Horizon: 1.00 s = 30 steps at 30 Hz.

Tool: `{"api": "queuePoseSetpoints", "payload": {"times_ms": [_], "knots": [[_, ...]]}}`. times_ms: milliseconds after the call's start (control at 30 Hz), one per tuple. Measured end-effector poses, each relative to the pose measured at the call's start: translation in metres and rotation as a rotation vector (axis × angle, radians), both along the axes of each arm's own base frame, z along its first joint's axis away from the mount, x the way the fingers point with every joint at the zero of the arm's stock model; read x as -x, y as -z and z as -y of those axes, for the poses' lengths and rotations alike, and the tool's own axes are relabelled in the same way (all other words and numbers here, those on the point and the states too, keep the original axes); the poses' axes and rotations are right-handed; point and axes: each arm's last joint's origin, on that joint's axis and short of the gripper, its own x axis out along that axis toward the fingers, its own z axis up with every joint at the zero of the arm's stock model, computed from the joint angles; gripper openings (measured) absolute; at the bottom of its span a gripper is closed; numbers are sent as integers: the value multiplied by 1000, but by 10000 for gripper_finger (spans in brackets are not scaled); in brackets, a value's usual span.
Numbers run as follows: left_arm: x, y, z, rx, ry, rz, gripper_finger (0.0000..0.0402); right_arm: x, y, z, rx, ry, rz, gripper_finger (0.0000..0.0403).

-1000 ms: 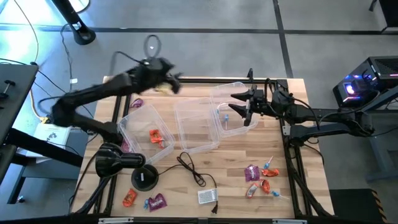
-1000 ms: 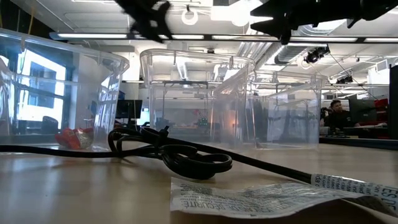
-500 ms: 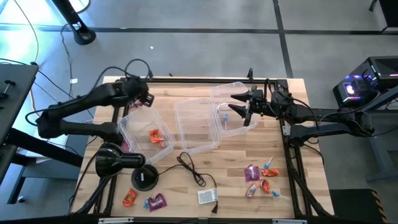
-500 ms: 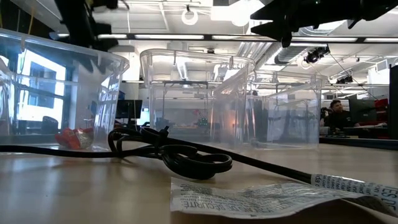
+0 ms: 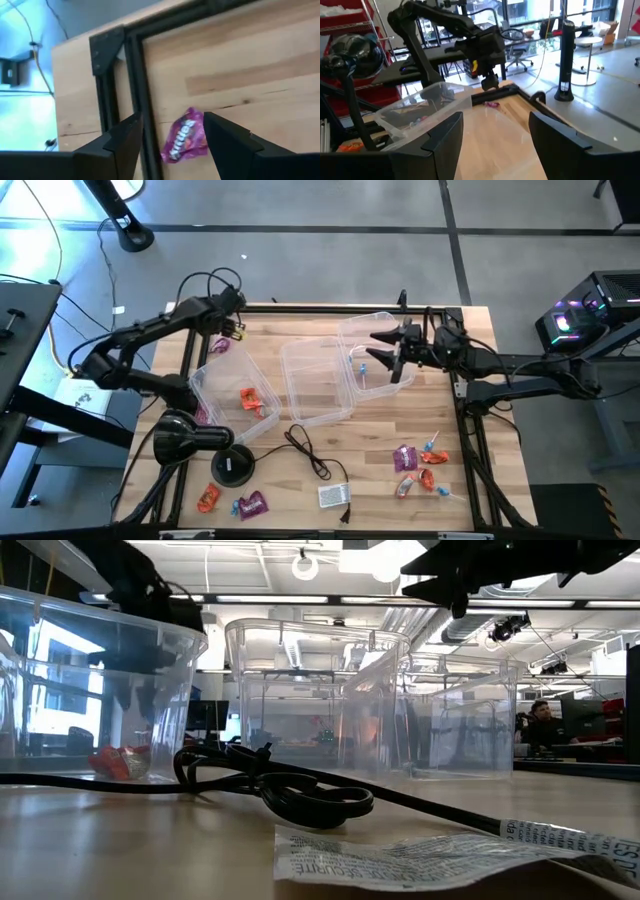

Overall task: Sort candy
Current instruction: Put the violet candy into the center transparent bin

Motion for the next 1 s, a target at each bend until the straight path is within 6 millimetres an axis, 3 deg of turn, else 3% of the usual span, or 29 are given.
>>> {"api": "queuePoseSetpoints", "payload": {"times_ms": [233, 500, 900, 1000], "knots": [[-3, 21, -2, 134, -12, 27, 173, -3, 9, 1, -36, 2, -62, 222], [-4, 68, 4, 209, -17, -49, 168, -7, 17, 2, -63, 5, -111, 222], [-4, 82, 4, 198, 13, -3, 166, -9, 18, 2, -70, 5, -120, 222], [-5, 82, 3, 195, 47, -17, 140, -9, 18, 2, -70, 5, -120, 222]]}}
